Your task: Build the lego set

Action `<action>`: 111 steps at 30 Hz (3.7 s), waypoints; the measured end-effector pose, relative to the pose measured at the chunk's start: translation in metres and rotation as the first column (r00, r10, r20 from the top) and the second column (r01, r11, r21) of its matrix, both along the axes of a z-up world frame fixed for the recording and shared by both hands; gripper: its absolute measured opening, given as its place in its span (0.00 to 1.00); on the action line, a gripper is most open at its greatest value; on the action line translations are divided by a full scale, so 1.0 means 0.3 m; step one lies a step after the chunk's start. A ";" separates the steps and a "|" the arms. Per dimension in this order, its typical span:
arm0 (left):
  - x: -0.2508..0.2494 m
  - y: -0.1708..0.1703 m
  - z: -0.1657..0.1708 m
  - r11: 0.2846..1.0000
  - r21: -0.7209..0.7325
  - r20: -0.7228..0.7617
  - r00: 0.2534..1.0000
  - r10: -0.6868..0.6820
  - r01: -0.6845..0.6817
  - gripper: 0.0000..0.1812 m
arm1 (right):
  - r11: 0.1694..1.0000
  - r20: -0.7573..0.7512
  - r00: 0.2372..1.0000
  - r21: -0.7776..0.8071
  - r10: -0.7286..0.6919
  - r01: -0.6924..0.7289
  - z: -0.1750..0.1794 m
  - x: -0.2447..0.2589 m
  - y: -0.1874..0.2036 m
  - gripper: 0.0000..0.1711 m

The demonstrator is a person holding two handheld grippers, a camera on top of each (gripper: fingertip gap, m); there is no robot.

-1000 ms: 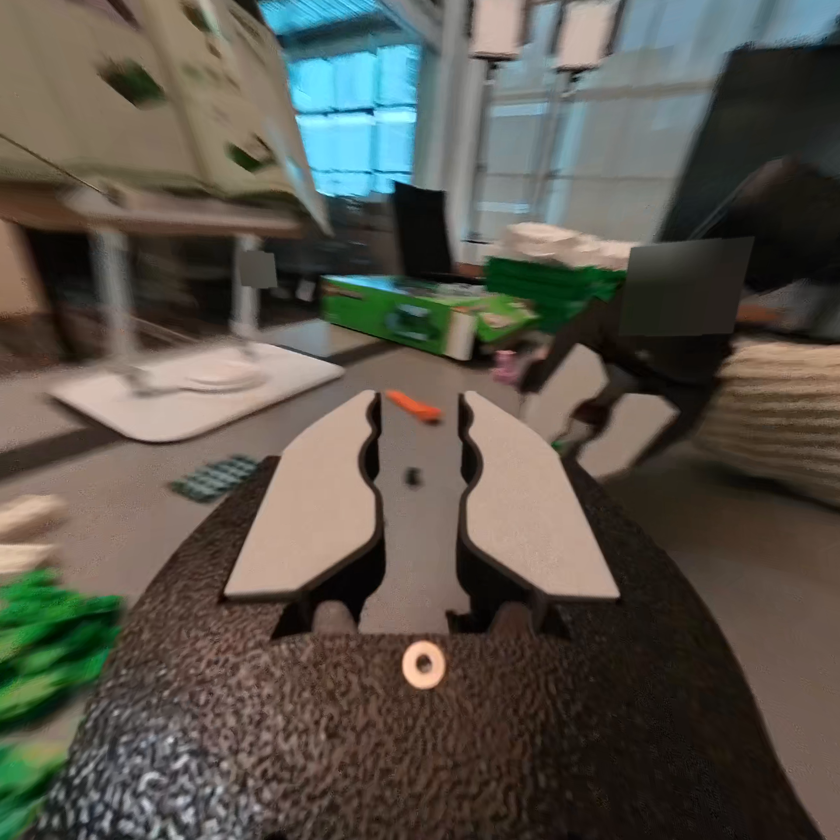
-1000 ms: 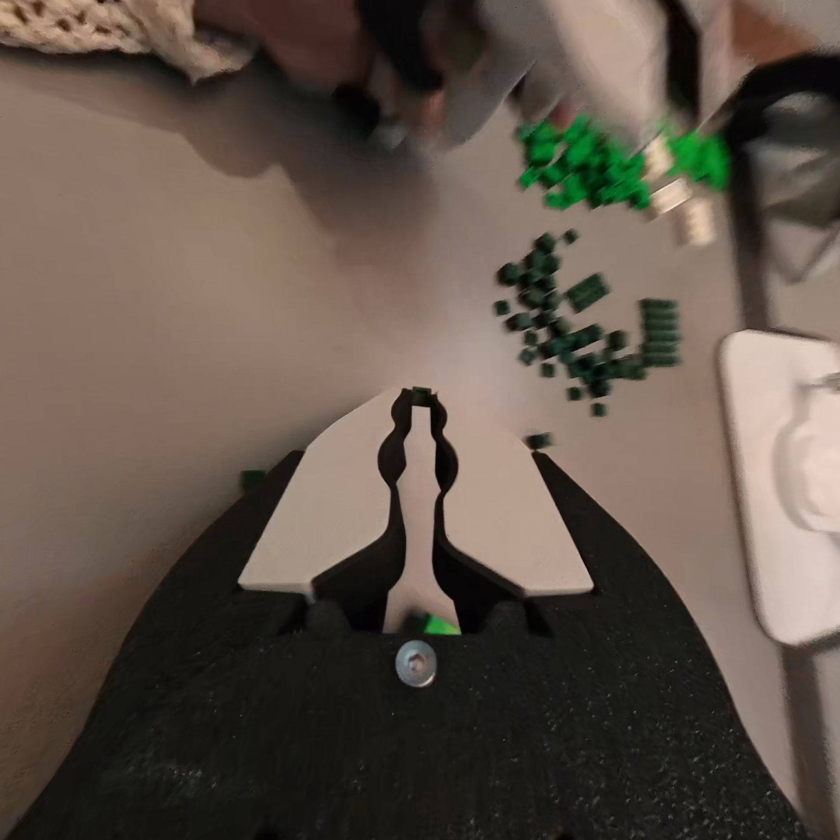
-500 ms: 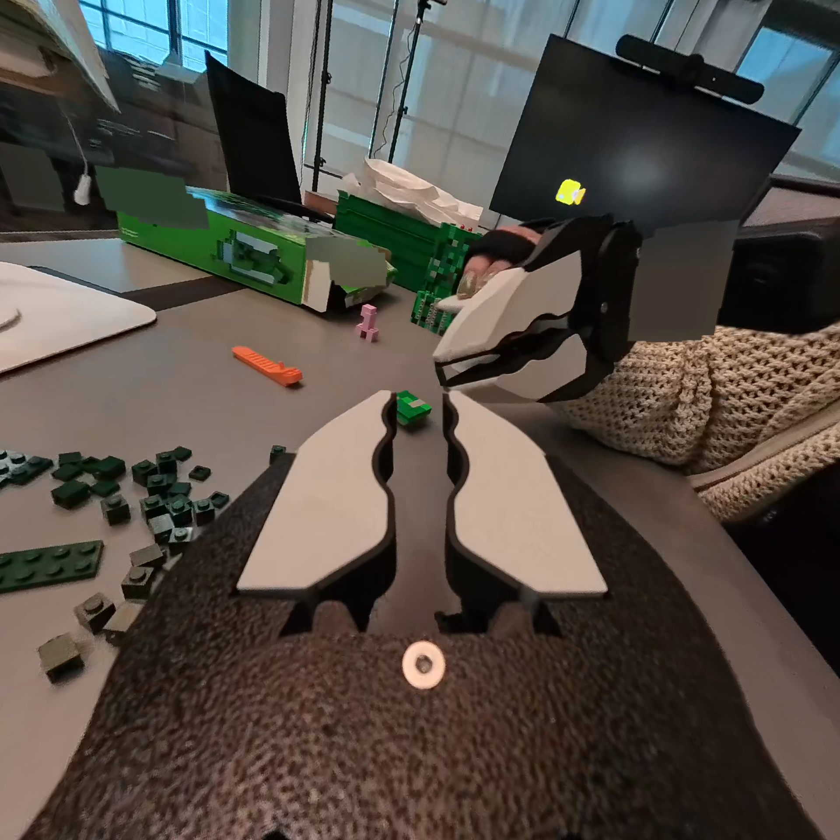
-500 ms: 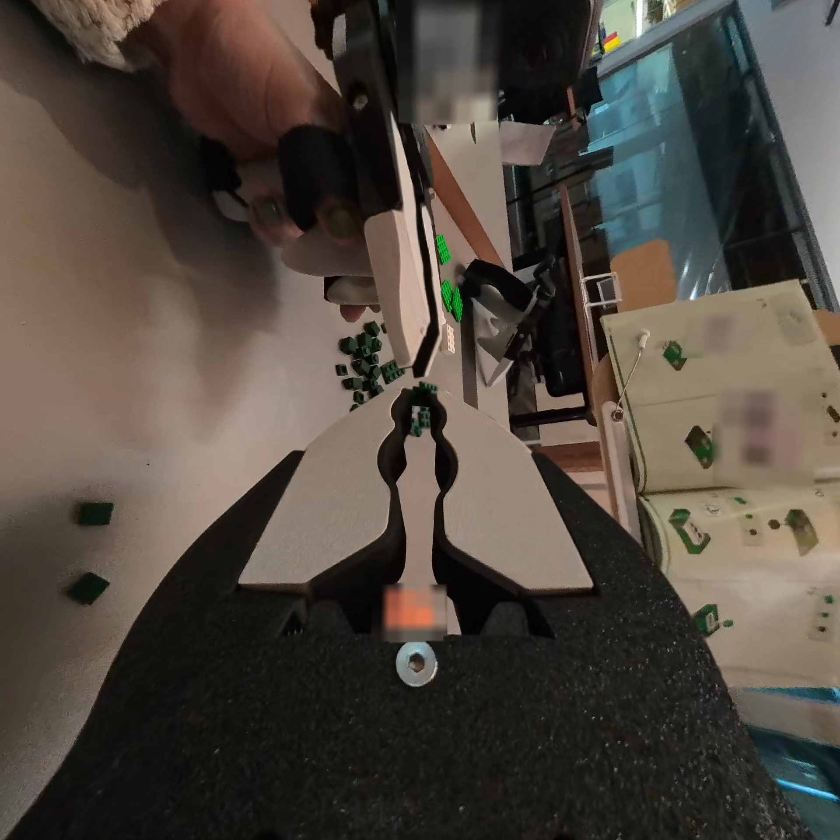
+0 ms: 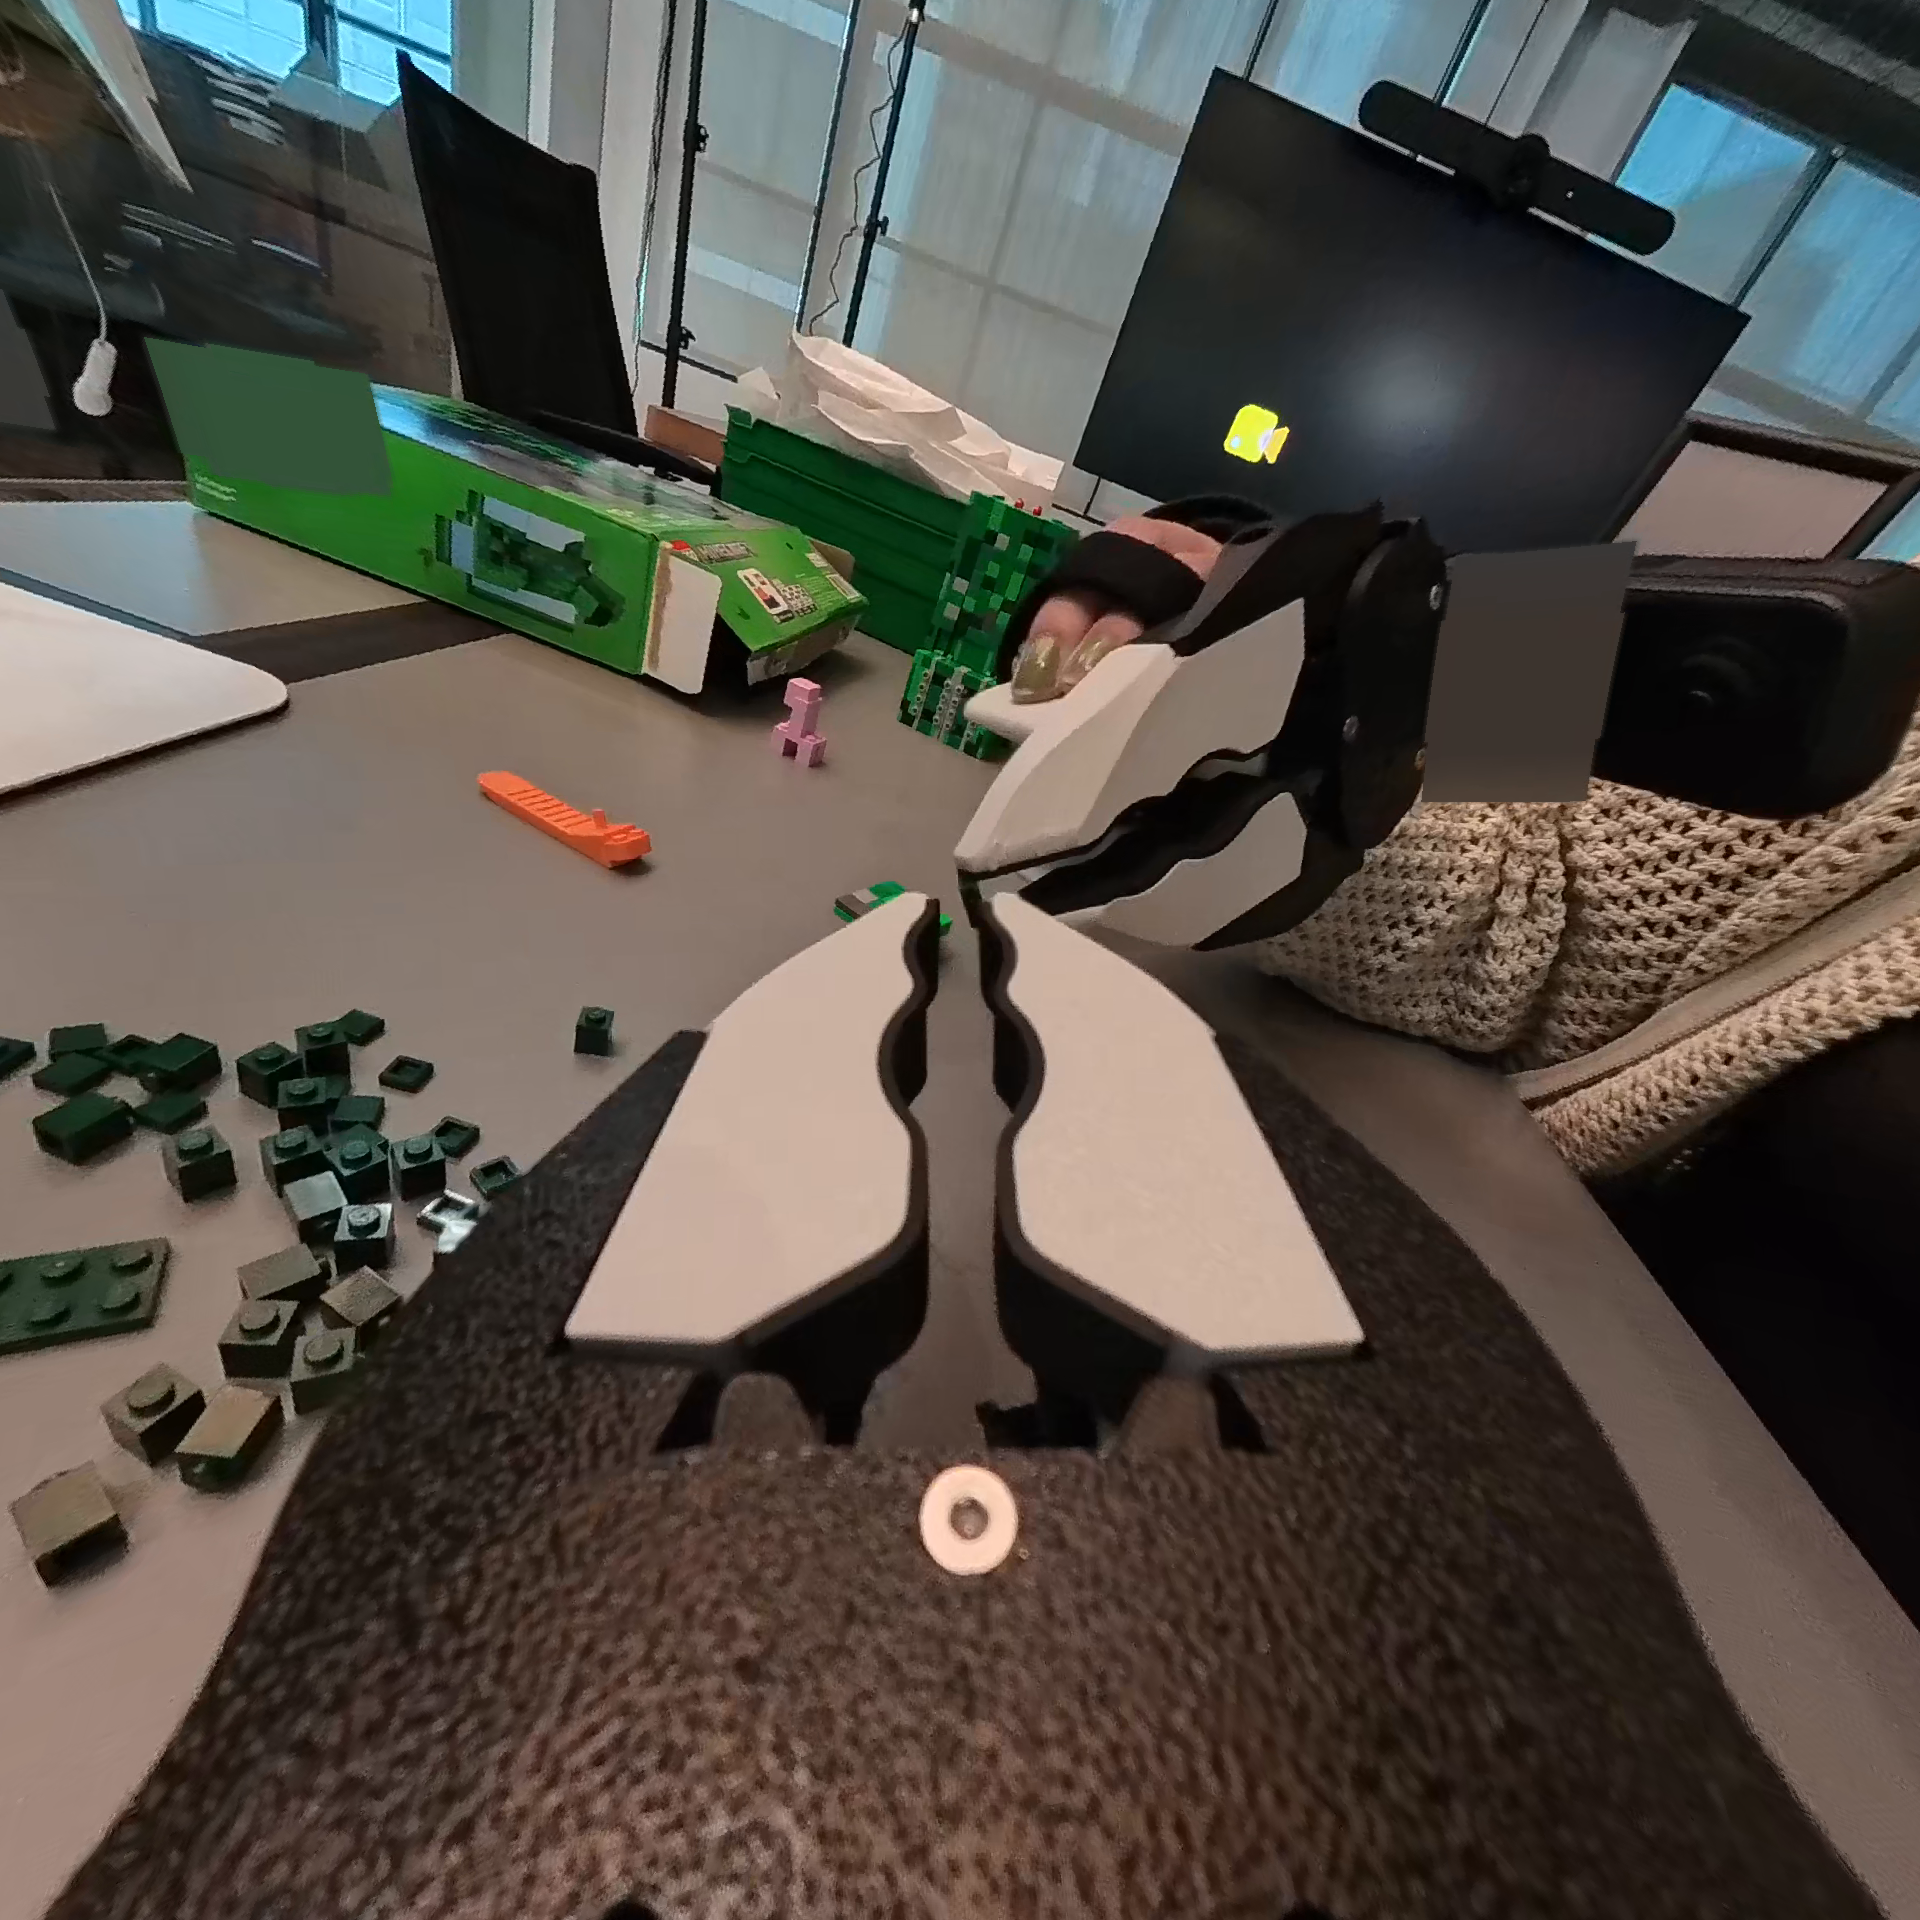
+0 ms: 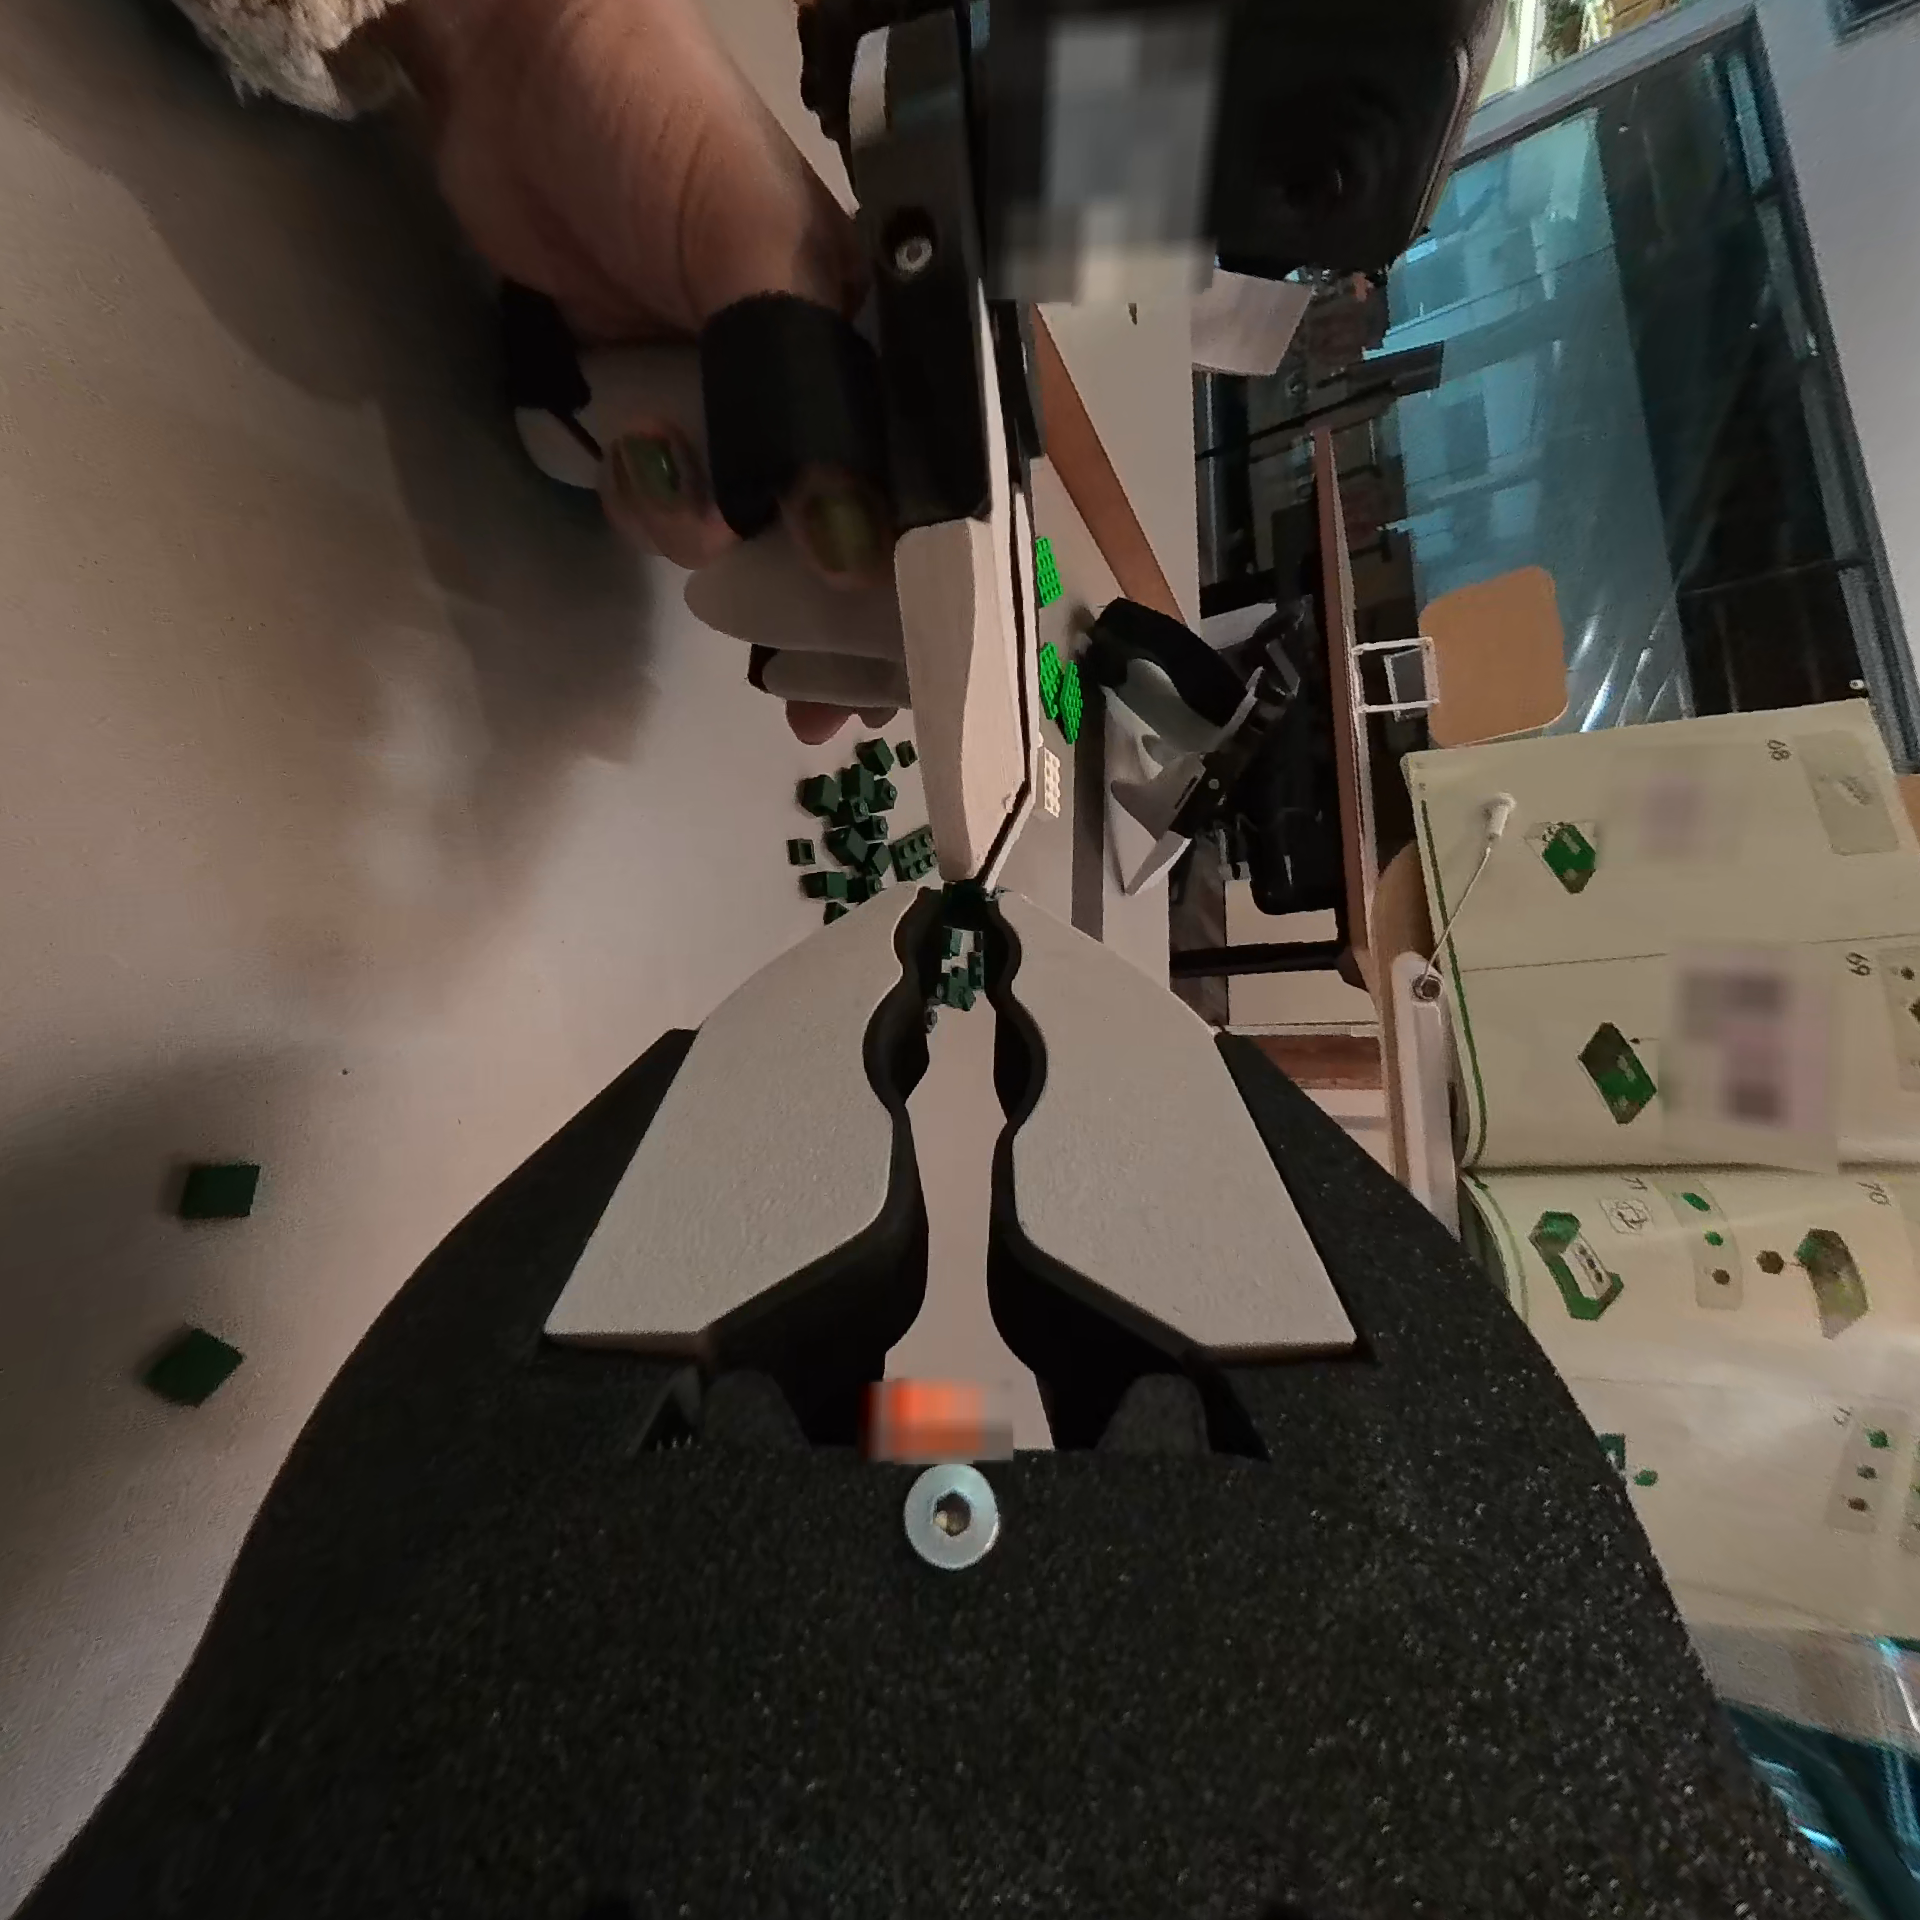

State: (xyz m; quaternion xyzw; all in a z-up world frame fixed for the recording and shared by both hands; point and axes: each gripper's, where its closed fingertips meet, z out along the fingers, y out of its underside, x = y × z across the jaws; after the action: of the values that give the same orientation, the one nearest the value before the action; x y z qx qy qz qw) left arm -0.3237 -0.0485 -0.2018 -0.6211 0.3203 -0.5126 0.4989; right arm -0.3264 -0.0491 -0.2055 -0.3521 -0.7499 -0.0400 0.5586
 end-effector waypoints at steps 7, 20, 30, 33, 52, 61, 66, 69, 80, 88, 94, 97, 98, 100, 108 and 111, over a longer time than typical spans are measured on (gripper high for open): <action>0.002 -0.003 -0.002 1.000 -0.009 -0.002 1.000 -0.011 0.011 0.01 | 1.000 0.005 1.000 0.001 0.001 -0.001 -0.003 -0.002 0.001 0.04; 0.007 -0.004 -0.011 0.999 -0.036 -0.011 1.000 -0.024 0.024 0.09 | 1.000 0.016 1.000 0.025 0.008 -0.009 -0.008 -0.002 0.003 0.04; 0.011 -0.009 -0.014 0.999 -0.041 -0.014 0.999 -0.036 0.036 0.05 | 0.999 0.031 0.999 0.042 0.017 -0.019 -0.008 -0.005 -0.001 0.04; 0.011 -0.012 -0.013 0.998 -0.037 -0.015 0.999 -0.042 0.041 0.04 | 0.998 0.043 0.999 0.057 0.020 -0.023 -0.011 -0.006 -0.002 0.04; 0.059 -0.100 -0.002 0.922 0.372 -0.165 0.985 -0.046 0.105 0.01 | 0.841 -0.135 0.983 -0.511 0.126 -0.178 0.013 0.054 -0.110 0.06; 0.078 -0.136 0.002 0.910 0.378 -0.159 0.980 -0.116 0.169 0.01 | 0.686 -0.141 0.980 -0.700 0.138 -0.197 -0.003 0.077 -0.142 0.05; 0.081 -0.144 -0.004 0.910 0.369 -0.168 0.977 -0.135 0.189 0.01 | 0.695 -0.145 0.978 -0.689 0.149 -0.208 -0.006 0.065 -0.147 0.04; 0.082 -0.138 -0.006 0.913 0.368 -0.170 0.978 -0.121 0.177 0.01 | 0.697 -0.142 0.980 -0.689 0.138 -0.198 -0.008 0.064 -0.139 0.02; -0.064 0.030 0.082 0.880 0.401 -0.003 0.960 0.280 -0.256 0.20 | 0.981 0.314 0.947 -0.193 0.073 -0.012 -0.239 0.101 -0.100 0.02; -0.100 0.049 0.095 0.858 0.402 0.025 0.941 0.338 -0.319 0.17 | 0.994 0.482 0.872 0.014 0.089 -0.109 -0.308 0.123 -0.107 0.02; -0.107 0.062 0.093 0.853 0.392 0.025 0.931 0.364 -0.344 0.11 | 0.991 0.527 0.844 0.032 0.095 -0.131 -0.310 0.130 -0.101 0.02; -0.119 0.066 0.098 0.850 0.385 0.035 0.926 0.375 -0.359 0.10 | 0.986 0.536 0.838 0.054 0.104 -0.157 -0.310 0.129 -0.102 0.02; -0.121 0.067 0.098 0.849 0.384 0.036 0.925 0.378 -0.362 0.10 | 0.986 0.537 0.837 0.055 0.105 -0.159 -0.311 0.129 -0.103 0.02; -0.124 0.068 0.098 0.850 0.379 0.039 0.925 0.379 -0.365 0.09 | 0.985 0.538 0.835 0.053 0.110 -0.164 -0.311 0.130 -0.103 0.02; -0.128 0.070 0.100 0.853 0.368 0.052 0.924 0.380 -0.371 0.07 | 0.985 0.557 0.821 0.027 0.125 -0.168 -0.307 0.141 -0.106 0.04; -0.129 0.071 0.099 0.853 0.367 0.049 0.923 0.381 -0.371 0.07 | 0.986 0.559 0.818 0.005 0.134 -0.164 -0.304 0.145 -0.112 0.06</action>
State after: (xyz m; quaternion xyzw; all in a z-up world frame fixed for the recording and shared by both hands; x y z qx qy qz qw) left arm -0.3624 -0.0273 -0.1722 -0.5730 0.2897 -0.3276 0.6931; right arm -0.2828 -0.0828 -0.2968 -0.2506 -0.9039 -0.1167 0.3263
